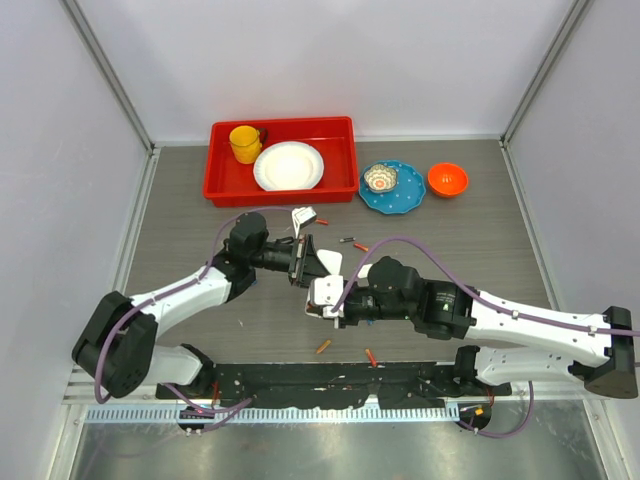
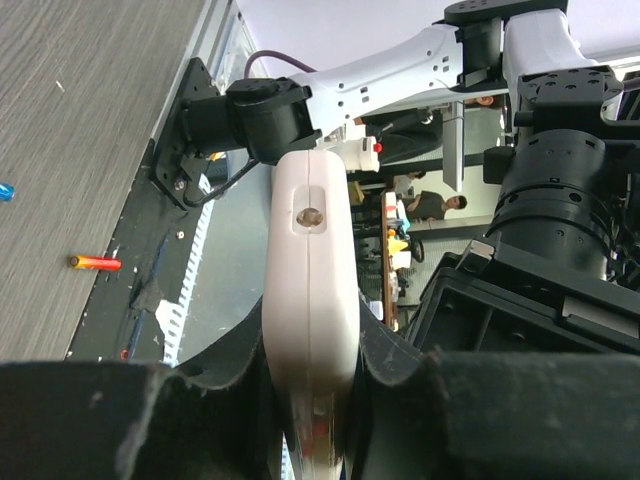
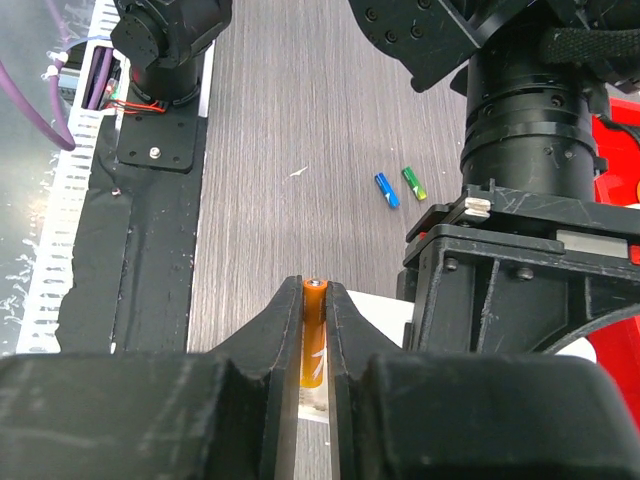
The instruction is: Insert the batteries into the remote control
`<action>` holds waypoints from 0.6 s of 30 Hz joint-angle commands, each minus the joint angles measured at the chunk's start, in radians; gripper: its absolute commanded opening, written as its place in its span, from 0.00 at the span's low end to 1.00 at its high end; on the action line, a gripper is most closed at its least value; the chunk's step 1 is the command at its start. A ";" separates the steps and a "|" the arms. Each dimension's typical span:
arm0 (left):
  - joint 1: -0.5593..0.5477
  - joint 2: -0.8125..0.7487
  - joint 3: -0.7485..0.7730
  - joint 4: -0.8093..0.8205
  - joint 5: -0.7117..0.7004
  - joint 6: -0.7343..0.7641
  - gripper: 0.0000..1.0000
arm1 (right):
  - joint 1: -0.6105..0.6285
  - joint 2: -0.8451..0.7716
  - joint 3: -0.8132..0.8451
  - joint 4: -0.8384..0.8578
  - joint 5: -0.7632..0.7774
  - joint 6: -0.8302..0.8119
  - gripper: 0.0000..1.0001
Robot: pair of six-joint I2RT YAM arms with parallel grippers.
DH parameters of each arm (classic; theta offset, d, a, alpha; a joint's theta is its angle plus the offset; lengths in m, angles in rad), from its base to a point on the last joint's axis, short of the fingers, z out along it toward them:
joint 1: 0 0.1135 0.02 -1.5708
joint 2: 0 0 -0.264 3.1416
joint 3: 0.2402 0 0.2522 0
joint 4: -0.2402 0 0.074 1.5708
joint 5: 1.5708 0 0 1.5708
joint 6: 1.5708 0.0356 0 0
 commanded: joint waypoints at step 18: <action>-0.008 -0.069 0.050 0.026 -0.009 0.008 0.00 | 0.007 0.046 0.069 -0.125 -0.066 0.069 0.01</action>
